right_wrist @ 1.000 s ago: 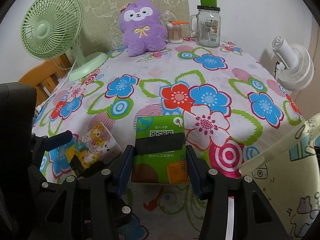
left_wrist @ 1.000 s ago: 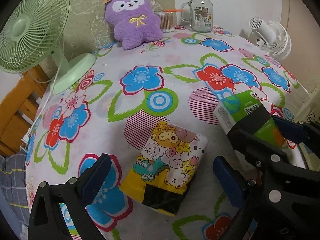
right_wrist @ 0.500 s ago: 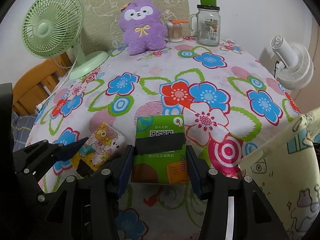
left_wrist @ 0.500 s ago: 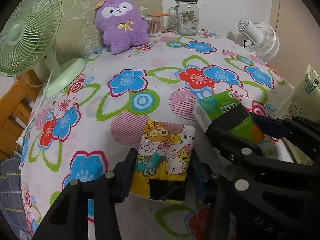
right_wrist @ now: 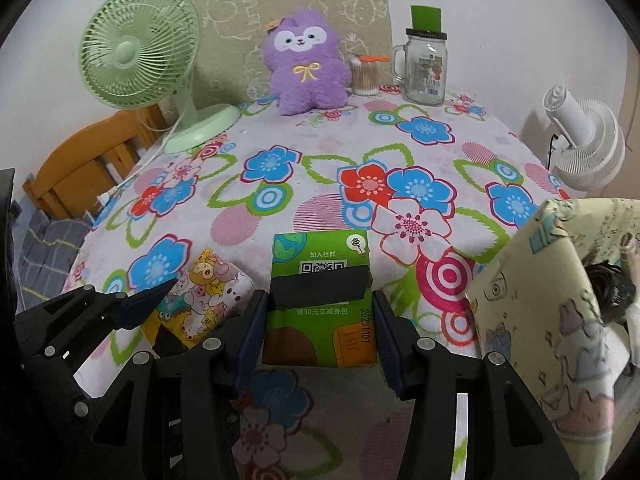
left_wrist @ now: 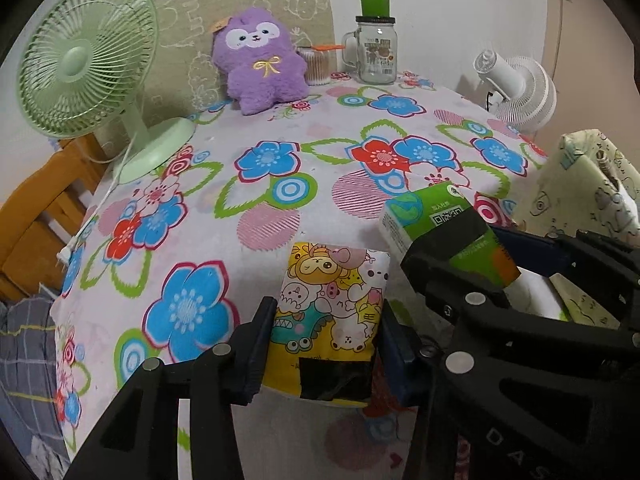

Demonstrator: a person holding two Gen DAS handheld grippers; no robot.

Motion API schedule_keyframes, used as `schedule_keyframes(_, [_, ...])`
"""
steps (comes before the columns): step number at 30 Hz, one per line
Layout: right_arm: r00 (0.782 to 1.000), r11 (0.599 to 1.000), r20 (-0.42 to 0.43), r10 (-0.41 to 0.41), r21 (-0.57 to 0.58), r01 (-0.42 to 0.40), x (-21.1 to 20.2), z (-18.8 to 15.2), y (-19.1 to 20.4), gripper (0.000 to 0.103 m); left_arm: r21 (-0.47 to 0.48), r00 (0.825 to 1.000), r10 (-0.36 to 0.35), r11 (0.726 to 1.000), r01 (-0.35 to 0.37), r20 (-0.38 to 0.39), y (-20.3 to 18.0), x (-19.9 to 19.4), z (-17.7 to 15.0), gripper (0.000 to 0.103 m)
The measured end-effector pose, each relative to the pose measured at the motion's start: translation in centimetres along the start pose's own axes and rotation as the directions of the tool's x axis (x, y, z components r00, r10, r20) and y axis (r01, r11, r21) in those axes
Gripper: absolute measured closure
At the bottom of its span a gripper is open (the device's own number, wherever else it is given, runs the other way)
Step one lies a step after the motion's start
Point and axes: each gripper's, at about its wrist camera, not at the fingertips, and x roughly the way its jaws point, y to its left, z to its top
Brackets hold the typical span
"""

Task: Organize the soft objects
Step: 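Carry the green pack and cartoon packet over the yellow-green box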

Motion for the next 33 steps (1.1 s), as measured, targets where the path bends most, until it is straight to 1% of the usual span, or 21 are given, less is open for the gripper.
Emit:
schedule_keyframes(3, [1.000,1.000,0.008,0.003,-0.011,-0.003,-0.9,-0.4,0.2,0.048,-0.009,1.000,0.009,1.000,-0.009,0.013,-0.3,-1.0,-0.5,0.053])
schedule_keyframes(17, [0.999,0.999,0.044,0.000,-0.034,0.001,-4.8,-2.7,0.3,0.049,-0.073,0.999,-0.004,0.997,0.008,0.054,-1.6,-4.4,-2.9,0.053])
schedule_keyframes(27, [0.998,0.998,0.063,-0.003,-0.055,0.006,-7.1,-4.4,0.3,0.048,-0.088,0.997,-0.004,0.996,0.011,0.079,-3.0,-6.2,-4.5,0.053])
schedule_keyframes(33, [0.996,0.998,0.087,-0.003,-0.067,0.009,-8.7,-4.9,0.1,0.048,-0.088,0.995,-0.005,0.996,0.014,0.104,-4.0,-7.5,-4.9,0.053])
